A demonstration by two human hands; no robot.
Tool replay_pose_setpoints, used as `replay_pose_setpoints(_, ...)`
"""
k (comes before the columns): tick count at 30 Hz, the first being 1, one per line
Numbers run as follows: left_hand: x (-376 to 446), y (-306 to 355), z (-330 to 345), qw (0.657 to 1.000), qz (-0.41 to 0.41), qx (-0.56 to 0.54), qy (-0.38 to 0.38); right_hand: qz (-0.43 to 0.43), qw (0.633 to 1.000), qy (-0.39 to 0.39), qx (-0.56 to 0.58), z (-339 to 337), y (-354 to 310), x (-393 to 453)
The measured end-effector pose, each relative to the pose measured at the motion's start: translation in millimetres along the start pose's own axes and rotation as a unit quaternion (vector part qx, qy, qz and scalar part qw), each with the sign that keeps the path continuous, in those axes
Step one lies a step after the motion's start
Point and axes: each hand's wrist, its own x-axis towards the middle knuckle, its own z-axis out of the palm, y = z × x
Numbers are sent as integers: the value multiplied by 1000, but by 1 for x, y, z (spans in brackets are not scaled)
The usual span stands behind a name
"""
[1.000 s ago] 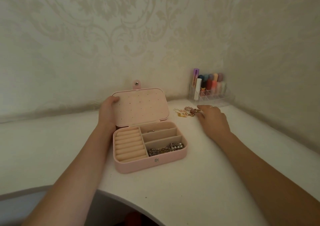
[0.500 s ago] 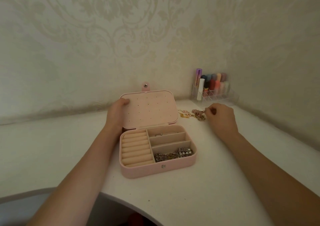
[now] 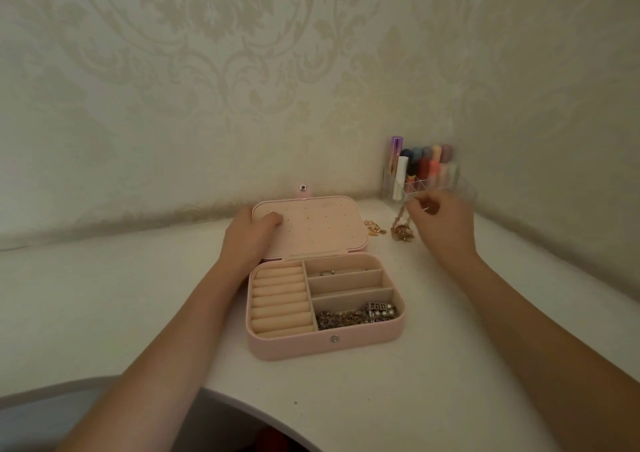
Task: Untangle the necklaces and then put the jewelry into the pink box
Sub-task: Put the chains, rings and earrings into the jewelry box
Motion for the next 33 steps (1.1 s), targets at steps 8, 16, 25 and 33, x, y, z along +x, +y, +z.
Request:
replay_pose_setpoints(8, -1, -5, -4, 997, 29, 57, -30, 112, 962, -68, 238, -12, -34, 2)
replay_pose_setpoints(16, -27, 26, -8, 965, 208, -135, -86, 83, 921, -172, 338, -13, -79, -14)
replay_pose_setpoints(25, -46, 39, 2, 917, 165, -147, -332, 100, 857, -219, 457, -10, -97, -23)
replay_pose_setpoints(33, -51, 40, 6, 908, 141, -166, -359, 133, 827, -209, 505, -7, -94, -22)
